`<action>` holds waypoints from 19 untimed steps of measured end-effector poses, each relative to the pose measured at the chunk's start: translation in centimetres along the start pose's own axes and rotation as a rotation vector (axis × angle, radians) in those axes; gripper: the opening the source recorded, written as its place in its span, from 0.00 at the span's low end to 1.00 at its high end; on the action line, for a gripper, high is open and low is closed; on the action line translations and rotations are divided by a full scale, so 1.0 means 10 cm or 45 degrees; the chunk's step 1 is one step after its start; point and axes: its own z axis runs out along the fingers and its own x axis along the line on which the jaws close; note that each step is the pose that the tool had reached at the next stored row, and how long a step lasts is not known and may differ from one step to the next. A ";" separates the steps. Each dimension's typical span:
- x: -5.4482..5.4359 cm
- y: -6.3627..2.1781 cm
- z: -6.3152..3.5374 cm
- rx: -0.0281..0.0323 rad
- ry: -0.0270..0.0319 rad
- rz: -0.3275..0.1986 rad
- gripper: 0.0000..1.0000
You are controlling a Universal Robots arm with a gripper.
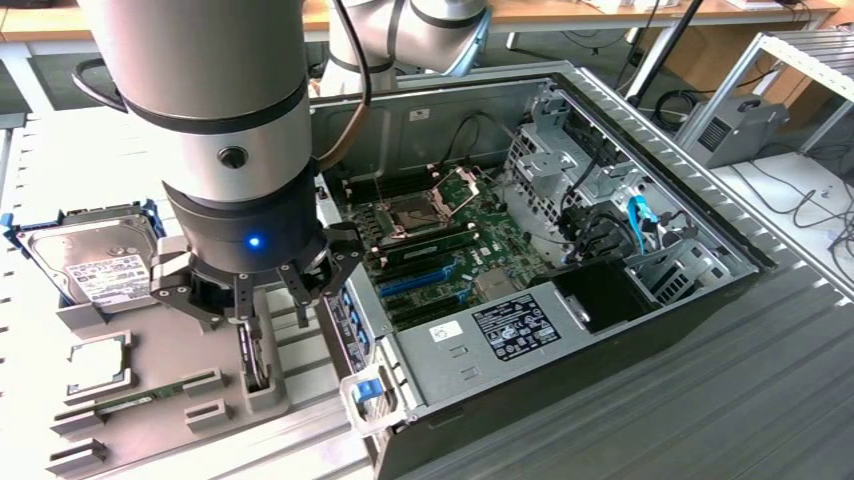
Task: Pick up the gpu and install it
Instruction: 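Pick up the gpu and move the gpu toward the slot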
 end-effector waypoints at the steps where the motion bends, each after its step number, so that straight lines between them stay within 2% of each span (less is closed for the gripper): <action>1: 0.00 0.000 0.002 0.0001 0.0000 0.000 0.42; 10: 0.00 -0.002 0.092 0.0085 -0.0007 0.000 0.42; 14: 0.00 -0.003 0.142 0.0150 -0.0012 0.000 0.42; 19: 0.00 -0.003 0.159 0.0177 -0.0013 -0.001 0.42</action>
